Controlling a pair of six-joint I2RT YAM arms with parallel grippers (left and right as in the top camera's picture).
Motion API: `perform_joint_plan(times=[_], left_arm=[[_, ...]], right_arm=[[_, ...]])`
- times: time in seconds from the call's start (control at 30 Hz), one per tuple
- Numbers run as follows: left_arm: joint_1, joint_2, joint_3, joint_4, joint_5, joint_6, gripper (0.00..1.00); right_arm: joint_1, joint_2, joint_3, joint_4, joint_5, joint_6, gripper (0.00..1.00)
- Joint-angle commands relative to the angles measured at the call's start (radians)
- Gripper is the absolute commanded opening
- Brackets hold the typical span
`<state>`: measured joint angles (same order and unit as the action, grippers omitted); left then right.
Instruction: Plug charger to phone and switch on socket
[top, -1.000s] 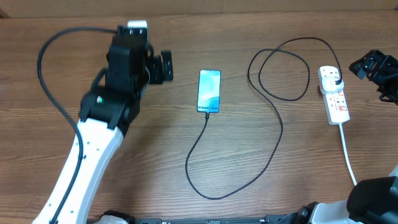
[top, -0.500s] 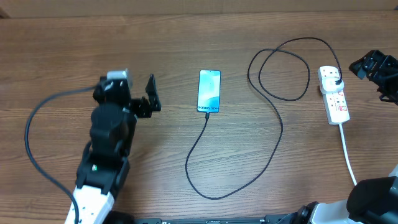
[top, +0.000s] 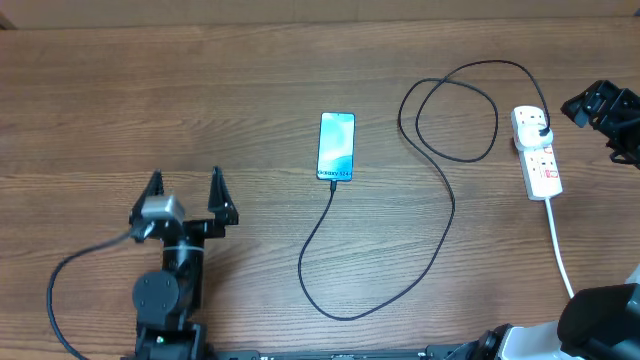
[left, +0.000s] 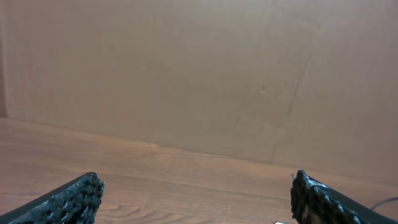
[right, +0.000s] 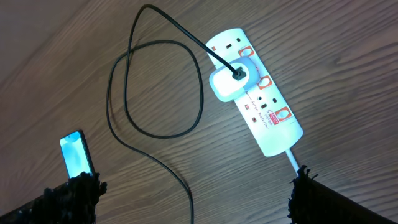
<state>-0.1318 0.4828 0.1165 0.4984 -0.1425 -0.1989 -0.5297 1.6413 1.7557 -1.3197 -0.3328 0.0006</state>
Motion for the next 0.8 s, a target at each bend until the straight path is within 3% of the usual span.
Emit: perform_joint_plan(times=[0.0,0.13,0.67,0.77], left_arm=[[0.020,-0.063,-0.050,0.009,0.013,0.012,1.00],[0.045,-0.131,-0.109,0.006,0.013,0.012,1.00],[0.172,-0.394,-0.112,-0.456,0.047,0.015,1.00],[0.200,-0.450,-0.112,-0.540,0.099,0.080,1.00]], right_arm=[[0.001,-0.008,0.025,0.005,0.003,0.000,1.00],[0.001,-0.008,0.025,0.005,0.003,0.000,1.00],[0.001,-0.008,0.025,0.005,0.003,0.000,1.00],[0.001,-0.008,0.025,0.005,0.003,0.000,1.00]])
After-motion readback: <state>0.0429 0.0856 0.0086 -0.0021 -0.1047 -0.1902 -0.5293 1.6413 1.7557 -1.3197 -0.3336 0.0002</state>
